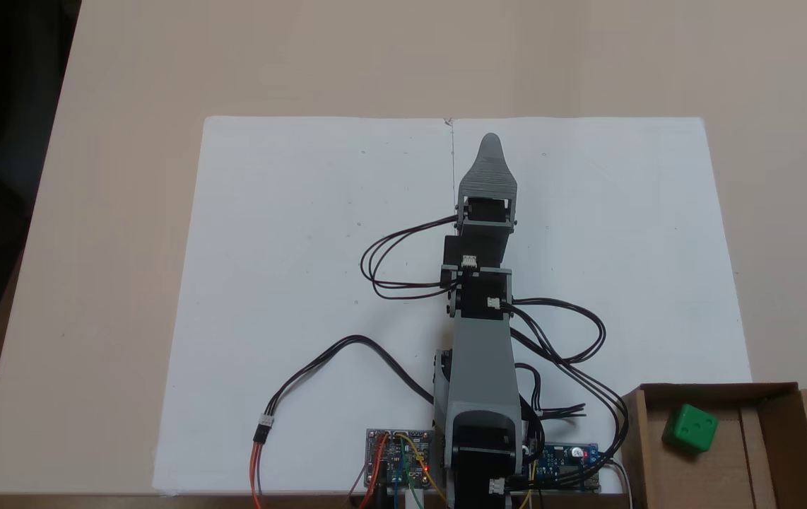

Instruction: Grasp a green dice and put it in the bin.

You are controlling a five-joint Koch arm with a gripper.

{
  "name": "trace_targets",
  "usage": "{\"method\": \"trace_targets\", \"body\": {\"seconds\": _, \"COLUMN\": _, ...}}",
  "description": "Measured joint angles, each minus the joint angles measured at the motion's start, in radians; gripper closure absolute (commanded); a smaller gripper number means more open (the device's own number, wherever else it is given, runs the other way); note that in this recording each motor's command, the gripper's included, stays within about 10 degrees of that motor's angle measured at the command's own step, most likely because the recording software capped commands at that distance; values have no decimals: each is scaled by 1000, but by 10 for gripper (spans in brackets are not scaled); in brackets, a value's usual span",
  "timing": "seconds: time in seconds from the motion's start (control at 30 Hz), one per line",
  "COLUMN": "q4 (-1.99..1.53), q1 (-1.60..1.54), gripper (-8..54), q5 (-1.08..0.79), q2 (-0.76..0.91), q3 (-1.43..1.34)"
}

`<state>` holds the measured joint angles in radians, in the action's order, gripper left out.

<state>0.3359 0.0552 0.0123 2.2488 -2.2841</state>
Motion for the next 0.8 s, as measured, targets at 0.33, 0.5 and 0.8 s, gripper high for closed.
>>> {"method": "trace_targets", "body": {"seconds": 0.33, "q4": 235, "q1": 0, "gripper": 24, "q5": 2, "q2": 8, "q3": -172}}
{"method": "trace_targets", "body": {"seconds": 0.5, "q4": 341, "q1": 0, "gripper": 25, "q5": 2, "q2": 8, "q3": -275}}
{"method": "trace_targets", "body": {"seconds": 0.8, "q4": 561, "q1": 14, "gripper": 25, "q5": 2, "q2": 8, "q3": -365}}
